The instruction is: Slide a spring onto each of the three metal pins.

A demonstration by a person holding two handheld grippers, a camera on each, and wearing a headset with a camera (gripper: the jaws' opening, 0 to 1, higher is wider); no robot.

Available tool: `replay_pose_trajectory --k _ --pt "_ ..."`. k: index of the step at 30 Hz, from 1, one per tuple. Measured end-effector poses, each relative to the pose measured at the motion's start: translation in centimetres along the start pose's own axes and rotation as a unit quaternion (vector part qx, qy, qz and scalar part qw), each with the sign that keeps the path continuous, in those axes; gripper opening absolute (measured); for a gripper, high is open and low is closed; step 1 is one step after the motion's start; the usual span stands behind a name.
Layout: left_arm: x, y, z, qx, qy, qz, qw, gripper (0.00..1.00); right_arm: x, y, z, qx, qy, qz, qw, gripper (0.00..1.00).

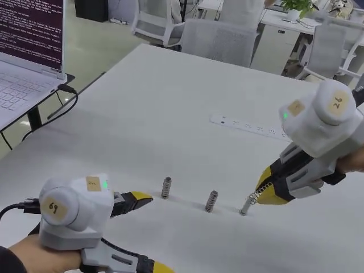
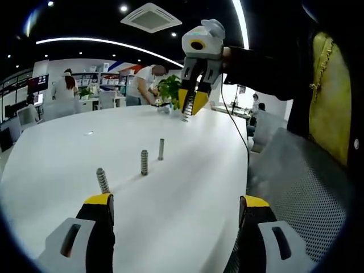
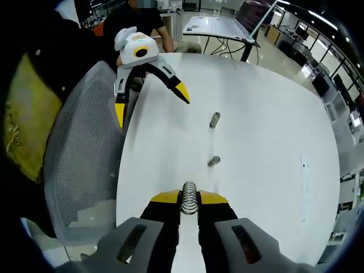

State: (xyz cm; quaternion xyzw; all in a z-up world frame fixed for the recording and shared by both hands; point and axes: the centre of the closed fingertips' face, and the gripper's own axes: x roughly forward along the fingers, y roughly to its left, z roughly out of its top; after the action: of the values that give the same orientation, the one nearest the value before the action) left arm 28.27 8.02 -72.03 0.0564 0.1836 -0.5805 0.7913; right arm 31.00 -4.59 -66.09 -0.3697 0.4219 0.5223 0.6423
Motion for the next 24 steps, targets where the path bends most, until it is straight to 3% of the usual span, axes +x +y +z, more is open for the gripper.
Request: replay_pose_trajectory --k 12,24 --pt "-0.1 0.2 -0.5 -0.006 0.005 0.000 1.0000 0.85 0.2 -3.0 -2.3 -0.020 0.074 -0.019 0.9968 0.08" --pt "-0.1 0.2 -0.7 -0.006 0.009 0.000 0.9999 0.84 2.3 -4.8 -3.7 -0.002 0.089 -0.005 0.9960 0.08"
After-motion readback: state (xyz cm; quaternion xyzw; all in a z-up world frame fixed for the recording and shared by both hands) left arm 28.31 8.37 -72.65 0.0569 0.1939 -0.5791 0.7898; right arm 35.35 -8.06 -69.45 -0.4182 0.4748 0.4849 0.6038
